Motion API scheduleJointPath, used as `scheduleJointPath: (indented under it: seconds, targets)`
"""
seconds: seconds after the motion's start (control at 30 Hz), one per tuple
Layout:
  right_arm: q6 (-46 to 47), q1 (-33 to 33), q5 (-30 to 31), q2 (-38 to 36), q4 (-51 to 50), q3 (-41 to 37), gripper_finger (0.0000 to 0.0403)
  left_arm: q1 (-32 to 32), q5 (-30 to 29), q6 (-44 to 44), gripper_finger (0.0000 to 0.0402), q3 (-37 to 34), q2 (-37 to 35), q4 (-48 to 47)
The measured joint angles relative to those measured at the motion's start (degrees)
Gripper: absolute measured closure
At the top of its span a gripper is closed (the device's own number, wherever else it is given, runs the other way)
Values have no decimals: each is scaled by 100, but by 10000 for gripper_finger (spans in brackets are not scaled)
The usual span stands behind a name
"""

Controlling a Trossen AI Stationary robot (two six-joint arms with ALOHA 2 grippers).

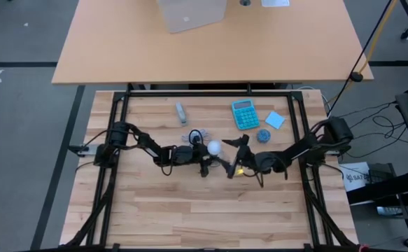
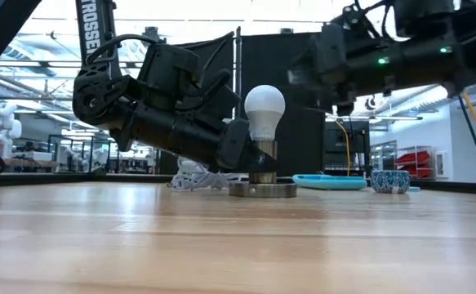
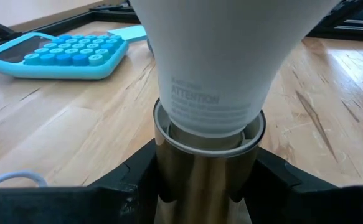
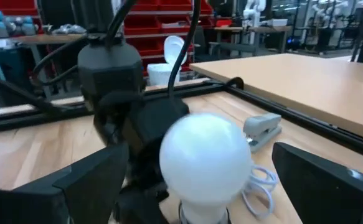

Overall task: Screw lightbulb
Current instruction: Remove the white lightbulb from the desk lamp

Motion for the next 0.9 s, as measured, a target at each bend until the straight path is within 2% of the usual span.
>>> scheduleJointPath:
  seconds: [0.27, 0.53, 0.67, 0.9]
  targets:
    - [69, -256, -102, 654, -30, 630, 15, 0, -24, 20, 225, 0, -1, 2]
    - [328, -473, -144, 1115, 206, 872, 20, 7, -107, -5, 225, -7, -1, 11]
    - [327, -516, -138, 1246, 370, 872, 39, 11, -107, -13, 225, -11, -1, 13]
    - [89, -518, -232, 1273, 568, 859, 95, 7, -101, 19, 225, -19, -6, 25]
